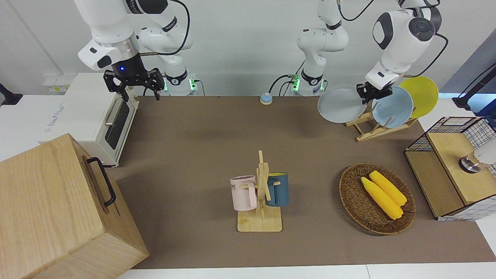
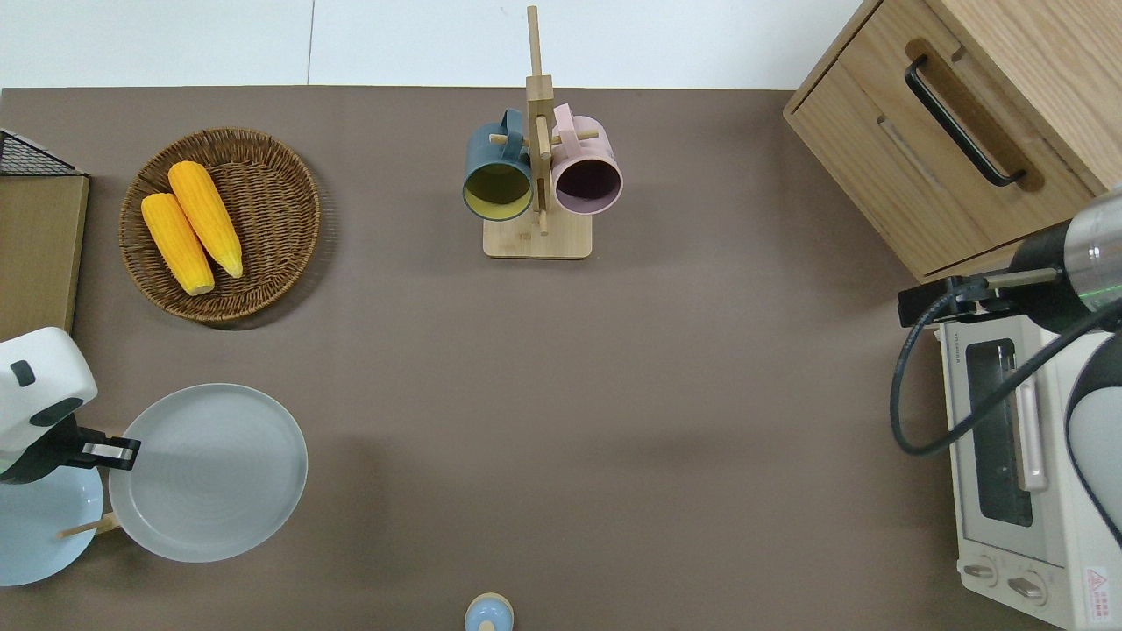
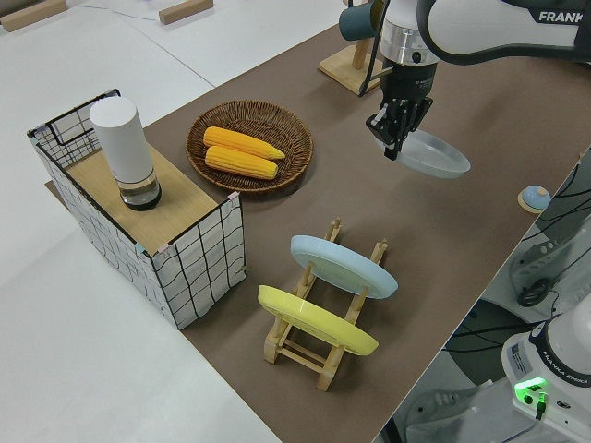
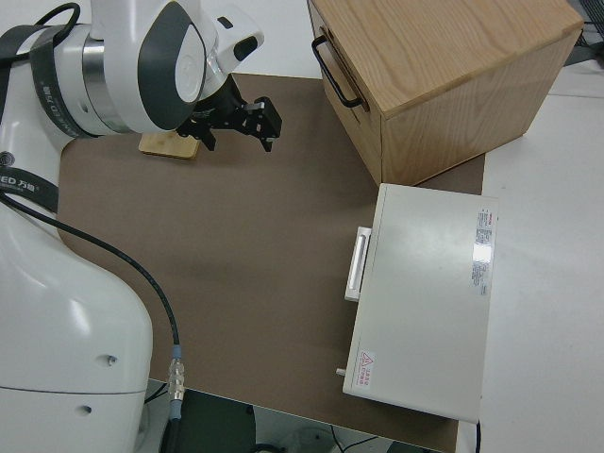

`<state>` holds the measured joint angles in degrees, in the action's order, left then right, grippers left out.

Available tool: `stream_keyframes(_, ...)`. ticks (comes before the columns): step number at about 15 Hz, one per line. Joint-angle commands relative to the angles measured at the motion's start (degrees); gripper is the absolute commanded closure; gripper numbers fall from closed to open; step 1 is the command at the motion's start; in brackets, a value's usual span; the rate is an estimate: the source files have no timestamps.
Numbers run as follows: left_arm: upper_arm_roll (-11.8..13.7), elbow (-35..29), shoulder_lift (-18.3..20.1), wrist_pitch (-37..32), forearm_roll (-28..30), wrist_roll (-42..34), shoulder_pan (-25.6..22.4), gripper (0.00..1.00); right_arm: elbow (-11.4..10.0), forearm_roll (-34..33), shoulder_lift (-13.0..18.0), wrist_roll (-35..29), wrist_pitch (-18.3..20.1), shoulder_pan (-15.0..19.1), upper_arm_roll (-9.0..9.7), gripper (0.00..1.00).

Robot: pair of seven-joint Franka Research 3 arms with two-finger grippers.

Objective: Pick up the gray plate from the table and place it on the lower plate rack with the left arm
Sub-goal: 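Lift the gray plate with the left gripper toward the wooden rack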

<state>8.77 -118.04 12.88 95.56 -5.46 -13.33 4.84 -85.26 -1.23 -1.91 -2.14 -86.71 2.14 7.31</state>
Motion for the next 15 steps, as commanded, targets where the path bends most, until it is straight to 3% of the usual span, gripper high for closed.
stream_keyframes(1, 0.28, 4.04, 0.31, -4.32, -2.36, -0.03, -0.09, 1.00, 1.24, -0.18, -0.55, -0.76, 0.93, 1.29, 1.21, 0.017)
stream_keyframes(7, 0.19, 9.67, 0.31, -9.77, -4.55, 0.67, -0.09, 1.00, 1.15, -0.18, -0.55, -0.76, 0.93, 1.29, 1.21, 0.017)
stream_keyframes(9, -1.12, 9.67, 1.00, -9.95, -9.89, 3.38, 0.69, 1.00, 1.24, -0.18, -0.55, -0.76, 0.93, 1.29, 1.21, 0.017)
stream_keyframes(11, -4.97, 9.67, 1.10, -11.18, -17.61, 7.50, 0.79, 1.00, 1.15, -0.18, -0.55, -0.76, 0.93, 1.29, 1.21, 0.017)
stream_keyframes(15, -10.25, 9.41, 1.10, -14.34, -26.16, 15.24, 0.87, 1.00, 1.24, -0.18, -0.55, -0.76, 0.93, 1.29, 1.21, 0.017)
